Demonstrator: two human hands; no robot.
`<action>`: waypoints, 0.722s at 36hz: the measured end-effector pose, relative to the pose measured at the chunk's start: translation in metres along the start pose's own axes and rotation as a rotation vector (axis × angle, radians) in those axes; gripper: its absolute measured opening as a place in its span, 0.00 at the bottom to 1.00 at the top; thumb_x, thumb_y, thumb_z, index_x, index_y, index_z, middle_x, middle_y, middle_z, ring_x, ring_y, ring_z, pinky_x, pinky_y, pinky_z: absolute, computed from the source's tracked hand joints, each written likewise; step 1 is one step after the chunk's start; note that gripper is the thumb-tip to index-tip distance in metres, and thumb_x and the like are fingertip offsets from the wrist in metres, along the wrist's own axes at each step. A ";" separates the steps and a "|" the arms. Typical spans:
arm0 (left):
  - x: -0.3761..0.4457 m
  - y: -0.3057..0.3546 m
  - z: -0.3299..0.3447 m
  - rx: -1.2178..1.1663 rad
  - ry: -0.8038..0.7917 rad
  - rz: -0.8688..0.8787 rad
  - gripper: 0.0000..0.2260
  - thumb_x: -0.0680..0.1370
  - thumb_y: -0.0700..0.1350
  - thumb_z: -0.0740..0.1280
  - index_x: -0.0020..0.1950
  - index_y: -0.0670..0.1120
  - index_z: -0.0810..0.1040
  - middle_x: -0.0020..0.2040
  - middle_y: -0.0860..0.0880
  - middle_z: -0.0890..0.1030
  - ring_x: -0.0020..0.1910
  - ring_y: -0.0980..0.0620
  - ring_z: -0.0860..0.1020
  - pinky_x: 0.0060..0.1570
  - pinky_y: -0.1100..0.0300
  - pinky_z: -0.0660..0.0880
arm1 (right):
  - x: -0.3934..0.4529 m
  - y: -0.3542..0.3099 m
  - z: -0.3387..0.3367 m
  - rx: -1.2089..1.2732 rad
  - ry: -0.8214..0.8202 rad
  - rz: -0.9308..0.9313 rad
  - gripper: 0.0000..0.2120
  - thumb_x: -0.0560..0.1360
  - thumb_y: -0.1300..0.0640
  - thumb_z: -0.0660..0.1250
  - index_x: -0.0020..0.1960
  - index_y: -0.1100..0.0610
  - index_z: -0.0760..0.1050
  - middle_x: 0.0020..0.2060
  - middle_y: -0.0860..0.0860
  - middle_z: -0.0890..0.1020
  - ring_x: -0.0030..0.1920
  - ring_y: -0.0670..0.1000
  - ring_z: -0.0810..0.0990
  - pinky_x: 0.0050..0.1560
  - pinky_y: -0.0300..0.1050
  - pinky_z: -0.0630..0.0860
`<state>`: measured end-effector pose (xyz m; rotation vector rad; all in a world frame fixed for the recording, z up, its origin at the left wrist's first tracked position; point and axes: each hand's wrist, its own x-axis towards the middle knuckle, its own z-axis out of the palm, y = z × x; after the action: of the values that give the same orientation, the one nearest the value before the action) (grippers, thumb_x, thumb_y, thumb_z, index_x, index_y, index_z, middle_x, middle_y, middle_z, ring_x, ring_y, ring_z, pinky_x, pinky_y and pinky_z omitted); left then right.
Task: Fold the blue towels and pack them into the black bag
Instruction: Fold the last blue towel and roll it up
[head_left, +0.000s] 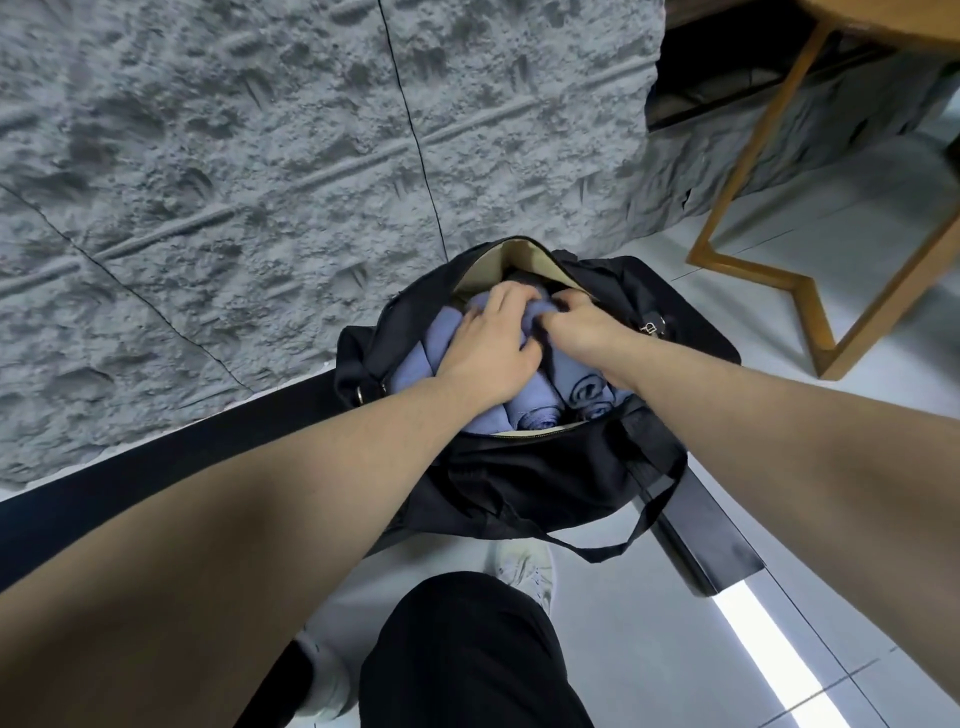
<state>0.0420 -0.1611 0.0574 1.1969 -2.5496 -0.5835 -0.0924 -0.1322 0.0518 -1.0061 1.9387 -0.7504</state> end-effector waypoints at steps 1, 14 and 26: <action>-0.001 -0.002 0.001 0.035 -0.018 0.014 0.19 0.79 0.44 0.62 0.70 0.47 0.67 0.68 0.48 0.70 0.64 0.43 0.70 0.67 0.49 0.63 | 0.001 0.002 0.000 -0.035 0.006 0.000 0.27 0.80 0.50 0.60 0.77 0.51 0.59 0.71 0.57 0.70 0.69 0.58 0.70 0.68 0.49 0.68; 0.001 -0.003 -0.003 0.130 -0.260 0.018 0.22 0.83 0.48 0.55 0.78 0.54 0.58 0.80 0.54 0.56 0.79 0.52 0.50 0.76 0.42 0.51 | -0.005 0.005 -0.006 -0.219 -0.036 -0.028 0.24 0.86 0.53 0.48 0.79 0.60 0.54 0.79 0.57 0.56 0.79 0.55 0.54 0.74 0.44 0.52; -0.034 -0.018 -0.027 0.089 -0.117 0.009 0.03 0.77 0.47 0.64 0.50 0.52 0.75 0.55 0.53 0.71 0.48 0.49 0.76 0.53 0.50 0.74 | -0.045 0.024 -0.040 -0.197 0.119 -0.146 0.16 0.81 0.56 0.57 0.65 0.52 0.77 0.53 0.47 0.79 0.53 0.49 0.77 0.47 0.36 0.65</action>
<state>0.0865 -0.1517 0.0710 1.2138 -2.7033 -0.5593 -0.1197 -0.0764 0.0702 -1.2588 2.0889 -0.7246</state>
